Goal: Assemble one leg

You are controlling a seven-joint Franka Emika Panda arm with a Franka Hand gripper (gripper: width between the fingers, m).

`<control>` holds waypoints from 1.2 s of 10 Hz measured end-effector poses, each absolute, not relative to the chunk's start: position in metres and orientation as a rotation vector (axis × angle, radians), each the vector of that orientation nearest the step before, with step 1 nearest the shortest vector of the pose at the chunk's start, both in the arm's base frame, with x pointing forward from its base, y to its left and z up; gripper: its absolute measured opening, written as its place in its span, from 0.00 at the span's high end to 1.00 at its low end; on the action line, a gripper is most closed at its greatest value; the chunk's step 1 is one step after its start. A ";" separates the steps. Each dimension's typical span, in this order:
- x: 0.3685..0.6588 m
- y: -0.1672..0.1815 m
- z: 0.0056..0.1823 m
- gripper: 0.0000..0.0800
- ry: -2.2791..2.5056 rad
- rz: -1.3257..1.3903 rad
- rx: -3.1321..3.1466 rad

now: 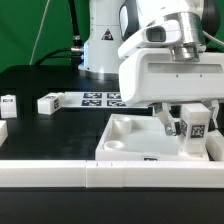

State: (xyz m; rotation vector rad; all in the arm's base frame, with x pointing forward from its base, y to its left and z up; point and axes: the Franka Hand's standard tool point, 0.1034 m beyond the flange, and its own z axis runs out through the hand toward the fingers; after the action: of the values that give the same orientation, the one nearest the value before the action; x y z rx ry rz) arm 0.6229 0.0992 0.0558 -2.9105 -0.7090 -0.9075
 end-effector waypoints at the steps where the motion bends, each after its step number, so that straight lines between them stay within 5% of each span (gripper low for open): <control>1: 0.623 0.099 0.056 0.23 -0.709 -0.907 -2.911; 6: 0.623 0.099 0.056 0.19 -0.709 -0.908 -2.911; 9: 0.627 0.099 0.086 0.19 -0.707 -0.891 -2.923; 12: 0.627 0.103 0.088 0.19 -0.721 -0.831 -2.934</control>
Offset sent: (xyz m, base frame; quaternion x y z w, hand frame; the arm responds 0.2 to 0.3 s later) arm 0.0000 0.0000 0.0000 0.0000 0.0000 0.0000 1.0000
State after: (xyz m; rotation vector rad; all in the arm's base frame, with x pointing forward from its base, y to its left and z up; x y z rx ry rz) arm 0.6265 0.1026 0.0879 -2.9339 -0.7211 -0.8312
